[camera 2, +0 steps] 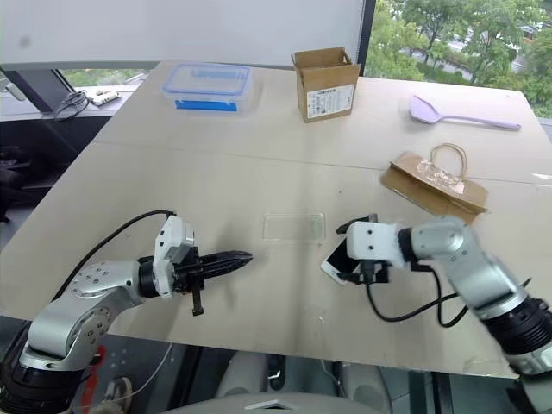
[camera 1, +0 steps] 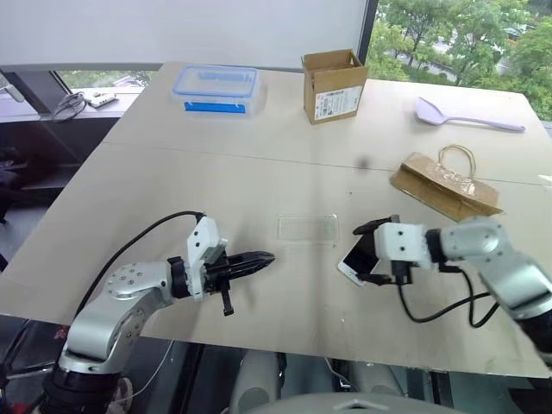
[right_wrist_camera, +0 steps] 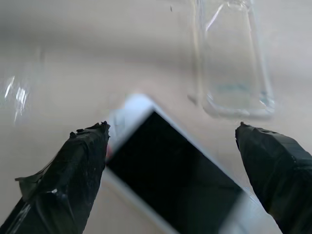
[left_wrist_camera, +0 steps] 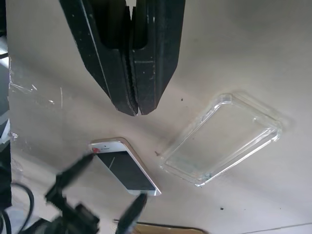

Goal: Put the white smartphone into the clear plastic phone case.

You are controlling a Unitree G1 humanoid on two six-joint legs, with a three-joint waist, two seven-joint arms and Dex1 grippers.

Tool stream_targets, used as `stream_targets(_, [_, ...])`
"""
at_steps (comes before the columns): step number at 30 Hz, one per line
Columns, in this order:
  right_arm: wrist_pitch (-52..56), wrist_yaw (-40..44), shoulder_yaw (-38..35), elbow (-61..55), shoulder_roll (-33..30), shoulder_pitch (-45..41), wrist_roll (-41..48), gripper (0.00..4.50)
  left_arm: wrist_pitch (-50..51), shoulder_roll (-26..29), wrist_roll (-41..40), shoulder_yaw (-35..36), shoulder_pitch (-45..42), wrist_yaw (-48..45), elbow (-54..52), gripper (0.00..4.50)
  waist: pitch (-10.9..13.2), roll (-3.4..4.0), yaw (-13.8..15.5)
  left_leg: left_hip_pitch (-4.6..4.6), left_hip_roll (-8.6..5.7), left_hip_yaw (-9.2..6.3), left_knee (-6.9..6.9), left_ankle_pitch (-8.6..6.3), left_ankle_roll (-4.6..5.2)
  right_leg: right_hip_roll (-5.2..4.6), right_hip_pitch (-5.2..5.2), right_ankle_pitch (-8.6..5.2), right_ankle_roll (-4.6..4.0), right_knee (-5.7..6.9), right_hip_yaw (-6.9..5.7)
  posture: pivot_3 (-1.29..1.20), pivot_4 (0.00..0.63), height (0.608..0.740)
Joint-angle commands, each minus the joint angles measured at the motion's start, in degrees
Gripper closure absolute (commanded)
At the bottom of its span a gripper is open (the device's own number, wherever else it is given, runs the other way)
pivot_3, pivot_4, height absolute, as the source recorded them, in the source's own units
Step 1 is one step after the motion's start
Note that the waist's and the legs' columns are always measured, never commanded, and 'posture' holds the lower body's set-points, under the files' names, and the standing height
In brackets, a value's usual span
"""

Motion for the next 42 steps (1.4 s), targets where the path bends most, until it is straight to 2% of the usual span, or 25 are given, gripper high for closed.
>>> stream_targets(1, [-7.4, 5.47, -0.08, 4.19, -2.72, -3.05, -1.12, 0.0, -0.72, 0.3, -0.78, 1.77, 0.19, 0.34, -1.45, 4.49, 0.0, 0.0, -0.11, 0.0, 0.0, 0.0, -0.01, 0.0, 0.0, 0.0, 0.0, 0.0, 0.0, 0.0, 0.0, 0.0, 0.15, 0.74])
stream_targets(8, [-19.15, 10.59, 4.94, 17.11, 0.17, -9.57, -5.93, 0.0, -1.11, -0.25, -0.63, 1.64, 0.78, 0.96, -1.76, 4.49, 0.0, 0.01, -0.24, 0.01, -0.01, 0.07, -0.01, 0.0, 0.0, 0.04, -0.01, 0.0, 0.01, 0.0, 0.05, 0.0, 0.15, 0.74])
stream_targets(15, [-32.24, 12.13, 8.91, 33.32, 6.53, -18.37, -11.22, 0.0, -4.13, -1.16, 1.01, 0.81, 2.86, 0.56, -0.45, 4.49, 0.01, 0.02, -0.34, 0.02, -0.02, 0.1, 0.0, 0.01, 0.0, 0.09, 0.0, 0.01, 0.01, 0.02, 0.06, 0.0, 0.15, 0.74])
stream_targets(19, [-38.51, 14.16, 11.35, 41.49, 9.83, -22.7, -13.16, 0.0, -3.12, -1.15, 0.31, 1.26, 4.09, 1.98, -3.38, 4.49, -0.01, -0.03, -0.72, 0.19, 0.01, 0.17, 0.01, 0.01, 0.0, 0.13, 0.06, 0.01, 0.01, 0.17, 0.15, 0.0, 0.15, 0.74])
stream_targets(24, [-47.08, 16.82, 16.89, 54.35, 15.42, -29.74, -18.19, 0.0, 1.14, -1.14, -1.79, 1.34, 4.65, 6.35, -10.14, 4.49, -0.02, -0.07, -1.92, 1.25, 0.1, 0.27, -0.05, -0.14, -0.24, -0.17, 0.87, 0.0, -0.03, 0.21, 0.3, 0.0, 0.15, 0.74])
stream_targets(26, [-47.44, 18.31, 19.38, 60.78, 18.58, -33.01, -20.51, 0.0, 2.58, -1.32, -2.44, 1.27, 3.46, 7.74, -10.85, 4.49, -0.07, -0.14, -2.22, 1.57, 0.12, 0.34, -0.11, -0.15, -0.28, -0.32, 1.06, 0.03, -0.09, 0.21, 0.27, 0.0, 0.15, 0.74])
stream_targets(27, [-47.86, 18.81, 20.29, 64.2, 20.14, -34.44, -21.36, 0.0, 3.1, -1.35, -2.67, 1.33, 3.14, 8.31, -11.07, 4.49, -0.11, -0.2, -2.31, 2.03, 0.13, 0.45, -0.21, -0.17, -0.29, -0.88, 1.31, 0.14, -0.26, 0.23, -0.05, 0.0, 0.15, 0.74])
stream_targets(31, [-47.69, 19.96, 22.25, 73.91, 23.6, -37.5, -23.81, 0.0, 3.87, -1.23, -3.22, 2.1, 3.74, 9.7, -11.77, 4.49, -0.38, -0.43, -2.8, 2.15, 0.34, 0.38, -0.22, -0.18, -0.31, -1.47, 1.29, 0.37, -0.63, 0.2, -1.07, 0.0, 0.15, 0.74])
stream_targets(34, [-45.35, 21.34, 22.06, 79.49, 24.92, -38.13, -24.36, 0.73, 3.76, -1.27, -3.02, 2.78, 5.23, 11.0, -13.04, 4.5, -0.67, -0.63, -2.91, 2.19, 0.4, 0.39, -0.24, -0.2, -0.36, -2.25, 1.28, 0.47, -0.79, 0.19, -2.03, 0.0, 0.15, 0.74])
stream_targets(35, [-43.87, 21.7, 21.74, 80.71, 25.11, -38.14, -24.32, 1.12, 3.85, -1.38, -3.39, 3.48, 5.83, 11.59, -13.56, 4.5, -0.76, -0.66, -2.92, 2.19, 0.41, 0.38, -0.24, -0.21, -0.37, -2.37, 1.28, 0.47, -0.79, 0.13, -2.23, 0.0, 0.15, 0.74])
stream_targets(37, [-41.02, 22.38, 21.33, 82.27, 24.75, -37.78, -24.44, 1.66, 3.54, -1.35, -3.54, 4.65, 7.42, 12.17, -14.16, 4.5, -0.88, -0.5, -2.92, 2.16, 0.44, 0.38, -0.24, -0.22, -0.38, -2.74, 1.28, 0.47, -0.79, -0.02, -2.75, 0.0, 0.15, 0.74])
stream_targets(42, [-33.45, 24.28, 17.48, 79.27, 21.49, -34.25, -21.18, 1.67, 2.82, -2.07, -2.97, 4.91, 9.39, 13.12, -14.77, 4.5, -1.52, 0.21, -1.92, 1.95, 0.43, 0.34, -0.29, -0.22, -0.39, -3.13, 1.26, 0.34, -0.55, -0.52, -3.4, 0.0, 0.15, 0.74])
